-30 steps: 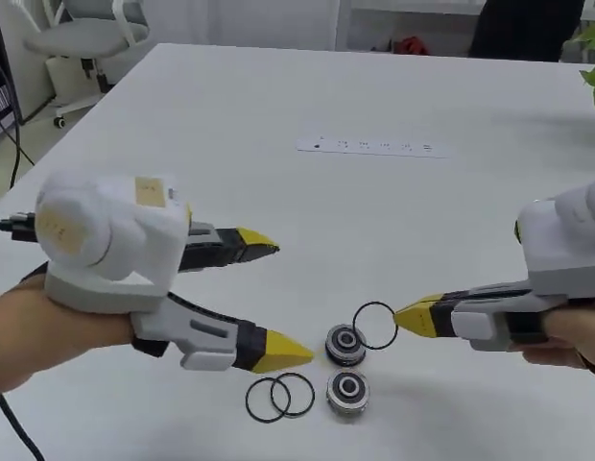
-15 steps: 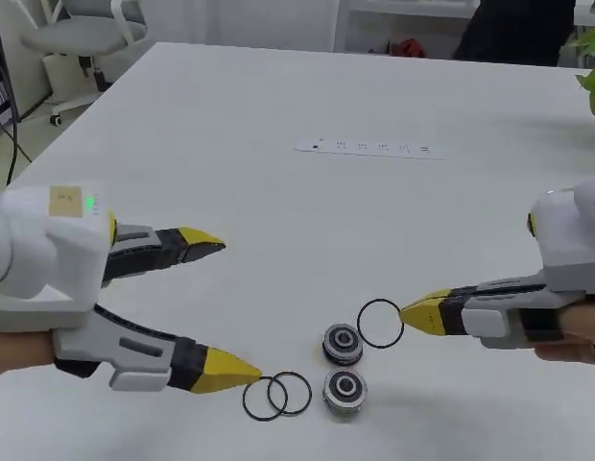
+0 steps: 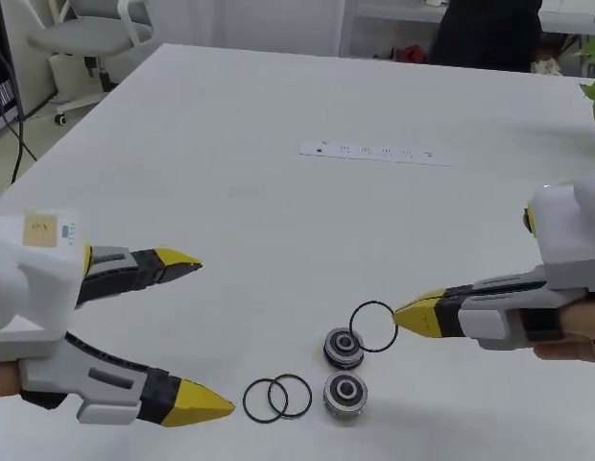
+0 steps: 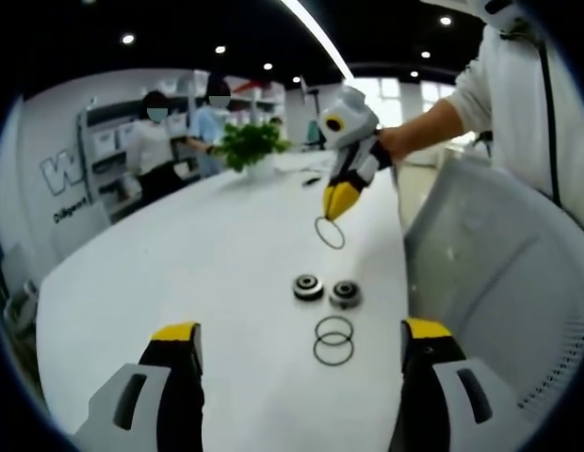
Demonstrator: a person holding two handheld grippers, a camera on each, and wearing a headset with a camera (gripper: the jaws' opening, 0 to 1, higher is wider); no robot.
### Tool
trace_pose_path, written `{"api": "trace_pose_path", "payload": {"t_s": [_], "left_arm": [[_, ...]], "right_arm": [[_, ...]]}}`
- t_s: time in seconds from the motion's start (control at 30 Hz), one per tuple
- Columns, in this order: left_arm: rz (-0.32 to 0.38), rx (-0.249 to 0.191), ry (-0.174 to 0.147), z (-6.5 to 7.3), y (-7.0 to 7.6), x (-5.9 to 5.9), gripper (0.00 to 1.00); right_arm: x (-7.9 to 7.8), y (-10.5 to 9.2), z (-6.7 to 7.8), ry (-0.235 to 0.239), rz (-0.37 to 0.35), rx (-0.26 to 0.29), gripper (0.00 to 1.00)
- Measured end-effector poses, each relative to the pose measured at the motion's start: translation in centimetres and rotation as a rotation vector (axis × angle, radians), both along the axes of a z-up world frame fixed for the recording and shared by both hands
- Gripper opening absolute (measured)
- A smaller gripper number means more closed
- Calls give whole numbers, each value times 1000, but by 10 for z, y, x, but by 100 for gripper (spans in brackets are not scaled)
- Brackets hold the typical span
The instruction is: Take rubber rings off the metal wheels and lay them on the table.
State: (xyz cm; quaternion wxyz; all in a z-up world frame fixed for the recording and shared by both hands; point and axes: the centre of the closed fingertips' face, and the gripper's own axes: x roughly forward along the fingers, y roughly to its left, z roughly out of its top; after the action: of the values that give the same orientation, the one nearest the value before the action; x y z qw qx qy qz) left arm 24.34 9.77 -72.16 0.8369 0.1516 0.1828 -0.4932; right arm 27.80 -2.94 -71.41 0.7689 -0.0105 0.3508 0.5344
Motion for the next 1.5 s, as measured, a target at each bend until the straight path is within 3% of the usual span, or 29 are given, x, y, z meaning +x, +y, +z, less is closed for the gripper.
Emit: {"api": "trace_pose_path", "payload": {"t_s": [0.6, 0.83, 1.23, 1.5], "left_arm": [[16, -2, 54, -22, 3, -13, 87], [23, -8, 76, -29, 3, -18, 88], [29, -8, 83, -32, 5, -20, 87], [34, -12, 87, -32, 5, -20, 87]], "right_arm": [[-14, 27, 0, 13, 67, 15, 0], [-18, 47, 0, 29, 94, 39, 0], [-37, 80, -20, 54, 188, 11, 0], [-40, 90, -31, 69, 212, -2, 0]]}}
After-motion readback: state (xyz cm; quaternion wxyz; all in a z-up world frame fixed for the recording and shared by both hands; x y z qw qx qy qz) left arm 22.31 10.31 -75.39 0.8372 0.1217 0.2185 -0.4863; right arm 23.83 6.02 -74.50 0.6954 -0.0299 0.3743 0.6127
